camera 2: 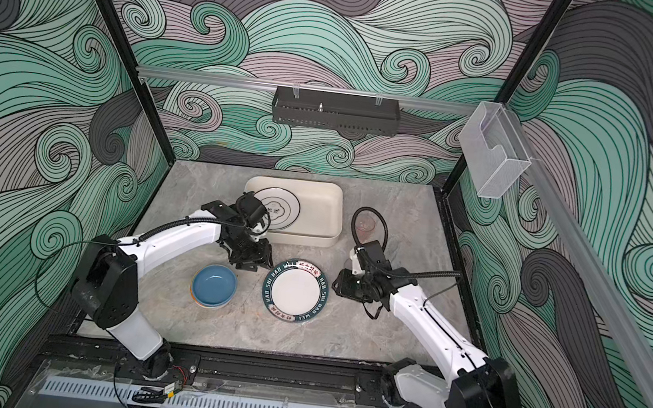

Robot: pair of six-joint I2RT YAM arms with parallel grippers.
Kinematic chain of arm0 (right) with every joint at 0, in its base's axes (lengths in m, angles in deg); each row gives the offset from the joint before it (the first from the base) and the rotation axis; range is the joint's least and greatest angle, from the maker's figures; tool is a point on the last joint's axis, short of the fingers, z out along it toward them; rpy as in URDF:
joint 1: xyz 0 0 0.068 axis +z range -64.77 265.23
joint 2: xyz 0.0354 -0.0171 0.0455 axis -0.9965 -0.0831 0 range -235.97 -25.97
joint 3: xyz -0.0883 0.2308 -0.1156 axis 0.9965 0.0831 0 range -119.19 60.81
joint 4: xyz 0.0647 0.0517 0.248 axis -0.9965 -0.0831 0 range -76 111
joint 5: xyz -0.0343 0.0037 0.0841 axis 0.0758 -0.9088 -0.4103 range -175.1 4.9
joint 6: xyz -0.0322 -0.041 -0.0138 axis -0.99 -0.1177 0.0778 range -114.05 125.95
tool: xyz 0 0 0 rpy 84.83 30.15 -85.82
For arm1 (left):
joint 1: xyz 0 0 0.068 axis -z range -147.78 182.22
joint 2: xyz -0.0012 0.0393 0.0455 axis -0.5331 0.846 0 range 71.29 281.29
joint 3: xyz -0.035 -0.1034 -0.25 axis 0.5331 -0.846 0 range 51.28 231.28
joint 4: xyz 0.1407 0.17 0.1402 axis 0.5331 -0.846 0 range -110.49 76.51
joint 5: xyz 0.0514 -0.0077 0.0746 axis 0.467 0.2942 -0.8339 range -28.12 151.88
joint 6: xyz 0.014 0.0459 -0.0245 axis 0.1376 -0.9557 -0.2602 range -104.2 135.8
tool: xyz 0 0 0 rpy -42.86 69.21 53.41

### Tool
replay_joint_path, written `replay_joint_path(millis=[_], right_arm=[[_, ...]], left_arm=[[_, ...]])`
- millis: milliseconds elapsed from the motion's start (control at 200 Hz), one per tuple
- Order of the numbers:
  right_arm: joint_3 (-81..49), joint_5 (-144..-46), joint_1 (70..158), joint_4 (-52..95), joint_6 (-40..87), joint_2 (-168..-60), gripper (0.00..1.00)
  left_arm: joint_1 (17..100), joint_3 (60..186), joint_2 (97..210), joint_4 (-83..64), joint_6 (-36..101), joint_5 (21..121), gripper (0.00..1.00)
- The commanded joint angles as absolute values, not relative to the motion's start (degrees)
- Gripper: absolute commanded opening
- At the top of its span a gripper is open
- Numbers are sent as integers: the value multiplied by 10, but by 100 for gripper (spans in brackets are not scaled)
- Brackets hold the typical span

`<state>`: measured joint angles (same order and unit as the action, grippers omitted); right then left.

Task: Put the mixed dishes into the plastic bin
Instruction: 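Open the right gripper and move both grippers to the green 'HAO SHI HAO WEI' plate, then close both grippers on opposite rims of the green 'HAO SHI HAO WEI' plate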

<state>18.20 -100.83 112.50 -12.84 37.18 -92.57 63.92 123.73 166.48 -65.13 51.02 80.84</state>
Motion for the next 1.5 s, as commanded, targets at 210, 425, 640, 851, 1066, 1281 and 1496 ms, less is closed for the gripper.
replay_joint_path(millis=[210, 425, 640, 851, 1066, 1281, 1496], right_arm=[[213, -1014, 1138, -85, 396, -935, 45], [225, -1015, 1143, -64, 403, -954, 45], [227, -1015, 1147, -53, 406, -968, 45], [226, -1015, 1149, -47, 407, -978, 45], [228, -1013, 1151, -44, 407, -984, 45], [229, -1013, 1151, -42, 408, -986, 45], [233, -1011, 1151, -37, 409, -994, 45]], left_arm=[[669, 1278, 1728, -655, 520, 760, 55], [678, 1286, 1754, -655, 521, 756, 52], [682, 1286, 1771, -653, 520, 755, 49], [686, 1284, 1778, -648, 521, 758, 47], [688, 1284, 1785, -645, 519, 762, 43], [688, 1287, 1791, -645, 517, 766, 41], [688, 1288, 1793, -645, 516, 769, 39]])
